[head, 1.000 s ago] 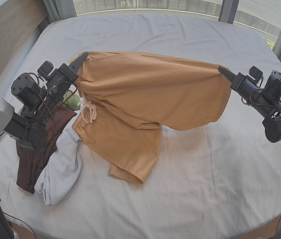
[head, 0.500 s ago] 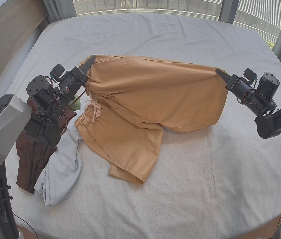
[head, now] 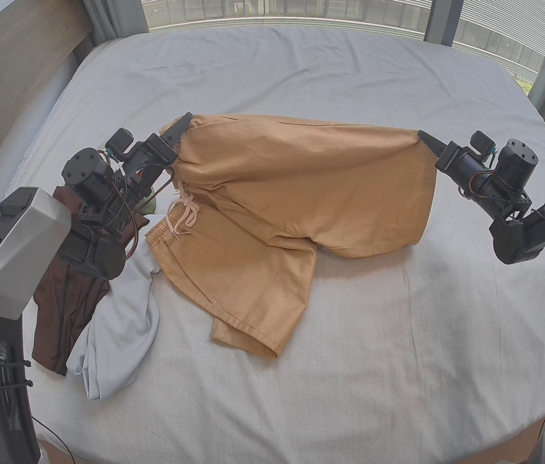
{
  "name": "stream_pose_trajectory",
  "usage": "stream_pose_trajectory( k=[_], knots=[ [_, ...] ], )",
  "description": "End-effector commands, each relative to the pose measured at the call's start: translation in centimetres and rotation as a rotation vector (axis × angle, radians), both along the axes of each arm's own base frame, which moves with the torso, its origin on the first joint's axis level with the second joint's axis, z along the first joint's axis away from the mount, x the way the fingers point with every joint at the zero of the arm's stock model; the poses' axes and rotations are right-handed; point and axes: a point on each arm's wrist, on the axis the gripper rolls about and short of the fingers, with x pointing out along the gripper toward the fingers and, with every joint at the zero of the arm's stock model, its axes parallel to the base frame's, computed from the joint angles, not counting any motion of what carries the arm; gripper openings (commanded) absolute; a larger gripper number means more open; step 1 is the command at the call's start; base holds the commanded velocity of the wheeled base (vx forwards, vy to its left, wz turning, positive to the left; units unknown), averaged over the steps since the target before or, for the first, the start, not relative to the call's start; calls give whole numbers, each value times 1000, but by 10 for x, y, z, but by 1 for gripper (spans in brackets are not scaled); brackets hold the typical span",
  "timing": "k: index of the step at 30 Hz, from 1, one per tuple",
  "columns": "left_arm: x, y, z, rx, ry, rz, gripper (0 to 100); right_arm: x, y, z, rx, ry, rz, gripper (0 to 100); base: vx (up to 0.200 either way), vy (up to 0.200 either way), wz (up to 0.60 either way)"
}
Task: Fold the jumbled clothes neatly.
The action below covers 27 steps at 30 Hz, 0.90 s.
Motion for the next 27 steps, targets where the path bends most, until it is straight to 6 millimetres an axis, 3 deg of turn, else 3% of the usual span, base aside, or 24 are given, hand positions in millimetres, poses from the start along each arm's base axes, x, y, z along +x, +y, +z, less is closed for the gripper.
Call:
stream_pose_trajectory(
  k=[1, 6, 16, 27],
  knots=[
    [5, -2, 3, -5, -7, -7, 100, 6, -4, 1, 2, -18, -16, 100, 0, 0, 0],
    [6, -4, 9, -17, 13, -17, 100, 13, -10, -9, 6, -9, -50, 100, 0, 0, 0],
    [5, -15, -4, 3, 133, -21, 100, -8, -6, -23, 3, 0, -42, 100, 0, 0, 0],
    [5, 6, -4, 90, 177, 181, 100, -27, 12, -45, 1, 15, 5, 100, 0, 0, 0]
  ],
)
